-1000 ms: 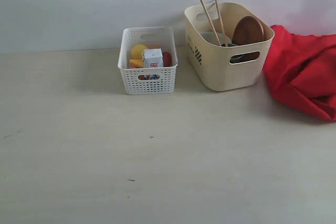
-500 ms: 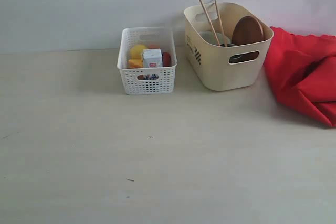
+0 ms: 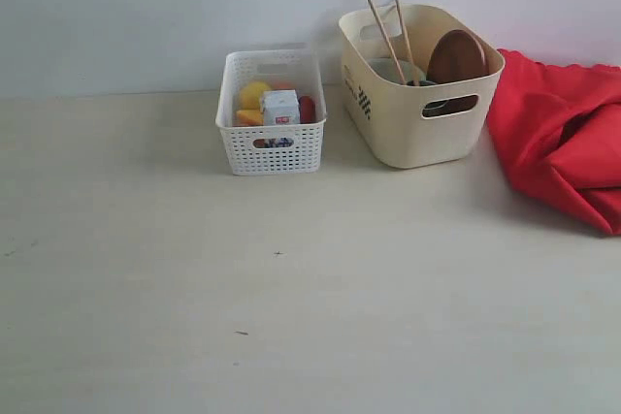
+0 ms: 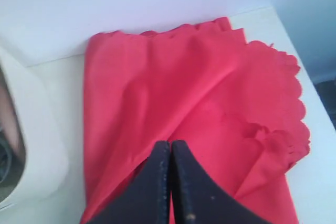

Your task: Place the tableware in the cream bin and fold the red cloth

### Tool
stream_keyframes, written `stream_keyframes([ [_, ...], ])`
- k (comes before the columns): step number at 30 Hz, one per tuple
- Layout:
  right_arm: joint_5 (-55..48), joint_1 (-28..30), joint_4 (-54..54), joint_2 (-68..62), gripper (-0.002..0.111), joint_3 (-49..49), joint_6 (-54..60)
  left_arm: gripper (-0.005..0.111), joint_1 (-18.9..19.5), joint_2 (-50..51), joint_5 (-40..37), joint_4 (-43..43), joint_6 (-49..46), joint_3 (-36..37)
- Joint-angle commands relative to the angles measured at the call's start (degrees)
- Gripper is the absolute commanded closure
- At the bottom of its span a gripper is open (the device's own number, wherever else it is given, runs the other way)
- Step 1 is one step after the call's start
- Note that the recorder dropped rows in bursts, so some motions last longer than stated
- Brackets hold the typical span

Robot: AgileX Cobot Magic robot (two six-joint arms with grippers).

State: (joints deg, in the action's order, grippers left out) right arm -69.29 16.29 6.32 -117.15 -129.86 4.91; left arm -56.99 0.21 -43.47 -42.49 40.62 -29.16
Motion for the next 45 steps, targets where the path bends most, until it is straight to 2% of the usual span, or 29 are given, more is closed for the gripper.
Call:
stream_keyframes([
  [1,4.80,-6.66,-3.66,13.15,0.108,11.81,-0.14,0.107,-0.37,1.09,2.96,-0.44,0.27,0.54],
  [6,14.94,-11.02,-3.59,30.25,0.108,29.02,-0.03,0.106,-0.37,5.29,7.32,1.44,0.04,0.91],
  [11,24.01,-12.32,-1.72,48.13,0.108,47.62,0.58,0.106,-0.37,14.48,15.17,0.93,0.04,3.00],
  [14,29.28,-12.32,6.25,61.12,0.108,59.12,5.20,0.106,-0.37,20.05,19.26,0.93,0.17,3.82],
  [17,35.43,-14.25,23.87,75.68,0.108,71.39,20.18,0.106,-0.37,24.90,23.99,1.03,0.71,4.04],
  [19,35.99,-15.50,30.23,83.81,0.108,78.21,26.35,0.105,-0.37,27.46,25.57,1.03,0.71,4.04],
  [23,36.70,-17.72,27.74,97.91,0.108,88.65,25.56,0.097,-0.25,30.43,25.68,-0.18,0.31,4.15],
  [27,36.97,-20.66,22.18,104.80,0.108,96.72,21.83,0.095,-0.25,30.87,25.68,-0.80,0.31,4.27],
  [31,39.29,-22.32,19.38,106.25,0.108,102.27,19.08,0.095,-0.25,30.87,25.68,-0.80,0.31,4.27],
  [38,38.23,-22.32,18.68,106.25,0.108,103.67,18.94,0.095,-0.25,30.87,25.81,-0.80,0.20,4.54],
  [41,37.63,-22.32,18.68,106.25,0.108,104.41,18.94,0.095,-0.25,30.87,26.21,-3.51,0.20,6.89],
  [45,35.79,-22.32,18.79,106.25,0.108,104.41,18.94,0.095,-0.25,30.87,25.83,-2.87,0.20,9.95],
])
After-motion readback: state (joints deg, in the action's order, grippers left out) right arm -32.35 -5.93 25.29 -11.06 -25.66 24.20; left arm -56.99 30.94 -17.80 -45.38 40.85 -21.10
